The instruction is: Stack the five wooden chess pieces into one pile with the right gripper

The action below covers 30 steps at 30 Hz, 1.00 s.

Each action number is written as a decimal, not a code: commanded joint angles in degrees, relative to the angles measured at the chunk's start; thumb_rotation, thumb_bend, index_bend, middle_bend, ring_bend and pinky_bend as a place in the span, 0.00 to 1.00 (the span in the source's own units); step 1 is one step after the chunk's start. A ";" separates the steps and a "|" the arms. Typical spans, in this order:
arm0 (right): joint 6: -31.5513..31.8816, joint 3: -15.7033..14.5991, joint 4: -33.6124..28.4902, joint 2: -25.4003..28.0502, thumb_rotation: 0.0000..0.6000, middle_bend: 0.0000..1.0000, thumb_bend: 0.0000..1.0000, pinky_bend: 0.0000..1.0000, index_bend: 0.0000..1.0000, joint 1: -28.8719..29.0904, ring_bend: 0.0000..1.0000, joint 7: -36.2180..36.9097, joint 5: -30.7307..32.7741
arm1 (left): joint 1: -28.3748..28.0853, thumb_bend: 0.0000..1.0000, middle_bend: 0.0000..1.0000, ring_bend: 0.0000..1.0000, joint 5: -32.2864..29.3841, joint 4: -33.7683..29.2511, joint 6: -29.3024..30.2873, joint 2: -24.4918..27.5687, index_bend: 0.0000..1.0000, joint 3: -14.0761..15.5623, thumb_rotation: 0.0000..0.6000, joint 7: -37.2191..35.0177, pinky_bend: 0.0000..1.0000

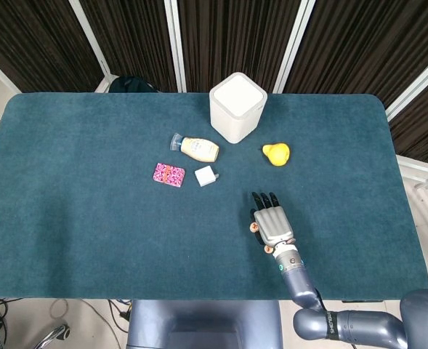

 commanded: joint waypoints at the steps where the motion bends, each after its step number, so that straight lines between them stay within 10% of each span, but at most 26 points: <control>1: 0.02 0.00 -0.01 0.03 1.00 0.00 0.42 0.00 0.43 -0.03 0.00 -0.07 0.03 | -0.01 0.15 0.00 0.00 -0.07 -0.05 -0.04 0.01 0.06 -0.01 1.00 0.04 0.09; 30: 5.05 -4.69 -9.71 9.75 1.00 0.00 0.42 0.00 0.37 -6.92 0.00 4.80 -7.06 | 0.03 0.15 0.00 0.00 -0.02 -0.30 0.30 -0.18 0.06 0.02 1.00 0.75 0.09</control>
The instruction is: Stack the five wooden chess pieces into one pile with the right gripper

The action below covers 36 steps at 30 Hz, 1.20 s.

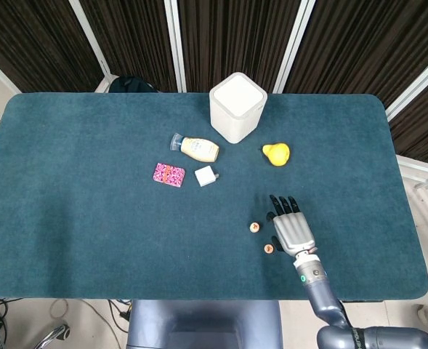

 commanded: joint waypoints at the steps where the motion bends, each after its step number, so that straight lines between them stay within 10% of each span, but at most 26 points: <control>1: 0.13 -0.84 -0.56 1.04 1.00 0.00 0.42 0.00 0.36 -0.93 0.00 0.48 -0.32 | 0.00 0.15 0.00 0.00 -0.04 0.01 -0.02 -0.02 0.06 0.00 1.00 0.05 0.09; 36: -8.29 3.30 16.27 -5.17 1.00 0.00 0.42 0.00 0.40 0.37 0.00 4.85 4.04 | 0.20 0.15 0.00 0.00 -0.62 -0.63 0.22 0.20 0.06 -0.19 1.00 0.61 0.09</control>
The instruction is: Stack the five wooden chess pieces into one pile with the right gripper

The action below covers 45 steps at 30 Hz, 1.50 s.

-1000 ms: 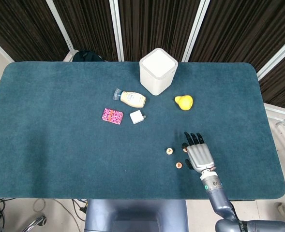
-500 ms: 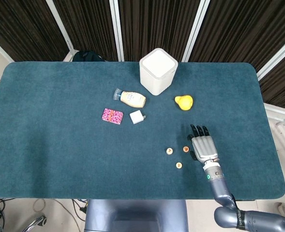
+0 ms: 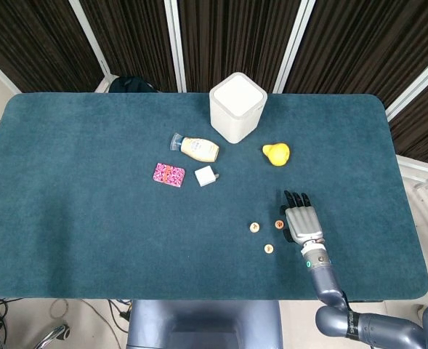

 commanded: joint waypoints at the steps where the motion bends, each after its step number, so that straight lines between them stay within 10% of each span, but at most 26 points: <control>1: -0.21 0.16 0.47 -0.36 1.00 0.00 0.42 0.00 0.41 -0.01 0.00 0.25 -0.09 | 0.00 0.15 0.00 0.00 -0.08 -0.05 -0.06 0.05 0.06 -0.02 1.00 0.02 0.09; 45: 0.18 1.38 -0.87 -1.12 1.00 0.00 0.42 0.00 0.49 0.02 0.00 -1.27 -0.82 | 0.01 0.15 0.00 0.00 -0.31 0.07 -0.26 0.17 0.06 -0.09 1.00 -0.21 0.09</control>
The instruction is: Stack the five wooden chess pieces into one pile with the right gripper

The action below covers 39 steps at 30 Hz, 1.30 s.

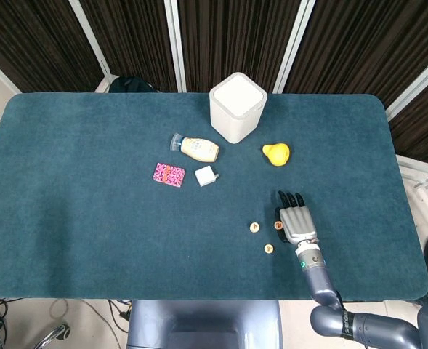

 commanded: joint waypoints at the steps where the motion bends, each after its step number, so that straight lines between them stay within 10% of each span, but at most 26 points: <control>1: 0.49 0.27 -1.07 0.64 1.00 0.00 0.42 0.00 0.49 0.12 0.00 -0.38 -0.43 | 0.03 0.15 0.00 0.00 -0.05 0.02 0.04 0.01 0.06 -0.04 1.00 -0.05 0.09; 18: 3.60 0.98 -17.11 6.48 1.00 0.00 0.42 0.00 0.50 2.39 0.00 -8.77 1.71 | 0.08 0.15 0.00 0.00 0.32 -0.30 0.17 0.05 0.06 0.15 1.00 0.04 0.09; 39: 4.70 1.25 -14.72 1.25 1.00 0.00 0.42 0.00 0.50 6.14 0.00 -12.22 5.19 | 0.02 0.15 0.00 0.00 0.06 0.07 -0.16 0.19 0.06 -0.02 1.00 -0.64 0.09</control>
